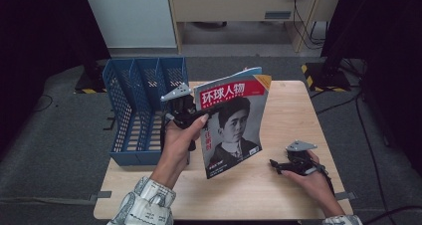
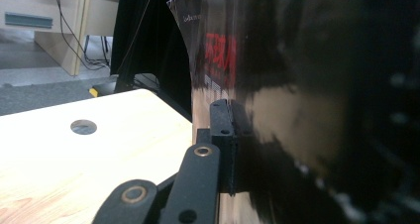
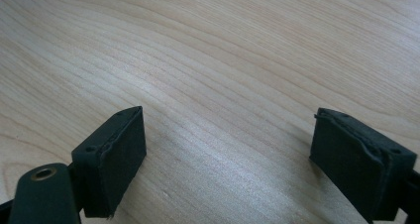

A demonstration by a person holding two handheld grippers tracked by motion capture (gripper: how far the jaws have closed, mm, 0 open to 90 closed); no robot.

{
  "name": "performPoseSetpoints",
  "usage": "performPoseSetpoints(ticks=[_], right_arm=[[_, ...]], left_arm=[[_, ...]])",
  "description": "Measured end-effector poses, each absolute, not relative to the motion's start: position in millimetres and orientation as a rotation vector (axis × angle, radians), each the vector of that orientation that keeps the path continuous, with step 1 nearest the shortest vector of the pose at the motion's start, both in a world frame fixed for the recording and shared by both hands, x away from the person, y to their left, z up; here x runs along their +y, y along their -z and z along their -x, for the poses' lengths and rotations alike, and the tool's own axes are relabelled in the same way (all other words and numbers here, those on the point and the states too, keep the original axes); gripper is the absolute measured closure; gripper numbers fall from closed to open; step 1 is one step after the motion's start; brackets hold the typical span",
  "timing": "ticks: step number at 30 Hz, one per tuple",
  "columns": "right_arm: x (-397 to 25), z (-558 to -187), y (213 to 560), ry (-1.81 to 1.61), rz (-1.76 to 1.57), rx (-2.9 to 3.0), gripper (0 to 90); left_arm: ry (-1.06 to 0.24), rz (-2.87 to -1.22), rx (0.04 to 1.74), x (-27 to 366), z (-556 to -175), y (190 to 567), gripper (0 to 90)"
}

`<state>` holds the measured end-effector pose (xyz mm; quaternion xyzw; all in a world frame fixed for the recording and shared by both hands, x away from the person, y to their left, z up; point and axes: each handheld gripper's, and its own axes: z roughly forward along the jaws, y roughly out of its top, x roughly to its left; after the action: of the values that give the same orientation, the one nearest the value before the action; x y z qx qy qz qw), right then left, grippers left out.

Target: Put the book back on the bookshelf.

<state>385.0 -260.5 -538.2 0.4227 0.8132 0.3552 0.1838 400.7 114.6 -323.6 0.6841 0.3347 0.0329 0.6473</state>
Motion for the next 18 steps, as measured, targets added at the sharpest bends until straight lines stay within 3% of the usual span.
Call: performPoseSetpoints(ticks=[18], right_arm=[[-261, -385, 538, -1.003, -1.198, 2.298, 14.8]], left_arm=[[-0.098, -1.558, 0.779, 140, -394, 326, 86.7]])
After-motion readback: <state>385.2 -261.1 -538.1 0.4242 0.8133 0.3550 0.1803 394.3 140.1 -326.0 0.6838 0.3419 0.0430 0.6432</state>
